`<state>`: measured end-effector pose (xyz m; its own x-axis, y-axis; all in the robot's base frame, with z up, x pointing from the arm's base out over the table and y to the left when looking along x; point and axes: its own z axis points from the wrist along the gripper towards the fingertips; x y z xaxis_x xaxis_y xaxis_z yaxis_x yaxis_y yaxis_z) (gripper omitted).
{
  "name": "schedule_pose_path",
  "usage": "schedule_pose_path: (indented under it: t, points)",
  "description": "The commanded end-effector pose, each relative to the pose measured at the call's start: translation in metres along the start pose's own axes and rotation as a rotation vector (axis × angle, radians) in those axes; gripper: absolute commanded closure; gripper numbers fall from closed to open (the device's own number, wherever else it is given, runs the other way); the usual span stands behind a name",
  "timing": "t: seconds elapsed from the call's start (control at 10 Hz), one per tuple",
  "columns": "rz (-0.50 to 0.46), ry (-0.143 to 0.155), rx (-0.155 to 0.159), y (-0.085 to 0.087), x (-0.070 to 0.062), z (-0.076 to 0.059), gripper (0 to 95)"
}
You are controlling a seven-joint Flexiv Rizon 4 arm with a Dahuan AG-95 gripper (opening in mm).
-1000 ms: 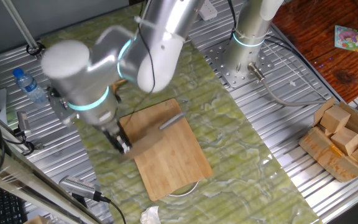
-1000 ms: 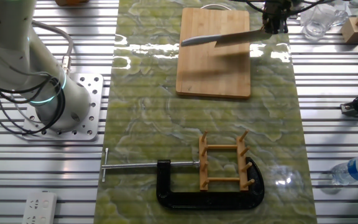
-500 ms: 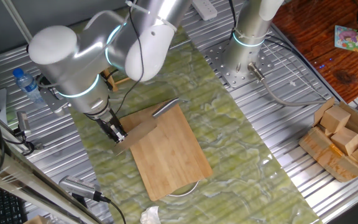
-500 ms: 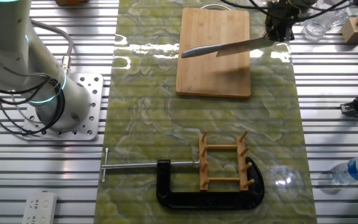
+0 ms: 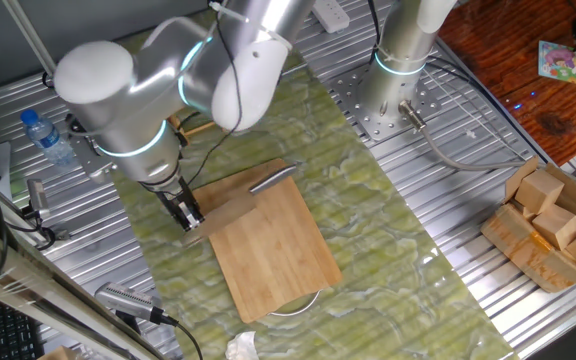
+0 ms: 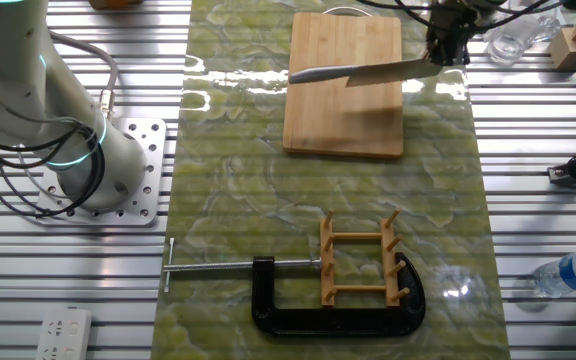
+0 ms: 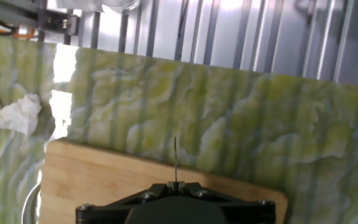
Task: Put the knife on the knife rack
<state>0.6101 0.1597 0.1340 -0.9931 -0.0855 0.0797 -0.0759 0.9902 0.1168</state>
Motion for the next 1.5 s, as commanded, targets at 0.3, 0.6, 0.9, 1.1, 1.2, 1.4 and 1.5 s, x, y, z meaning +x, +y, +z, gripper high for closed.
schedule_pose_path:
  t: [0.3,0.6,0.9,1.1,1.2,1.4,1.5]
  points:
    - [0.143,-0.016,0.117,-0.001,0.0,-0.001,95.0]
    - [0.141,-0.029,0.138,-0.001,0.0,-0.001,95.0]
    - [0.06,-0.023,0.156,-0.001,0.0,-0.001,95.0]
    - [-0.021,-0.003,0.182,-0.001,0.0,-0.001,95.0]
    - [-0.036,-0.002,0.184,-0.001,0.0,-0.001,95.0]
    - [-0.122,0.022,0.17,-0.055,0.014,-0.023,95.0]
    - [-0.133,0.032,0.17,-0.066,0.02,-0.028,95.0]
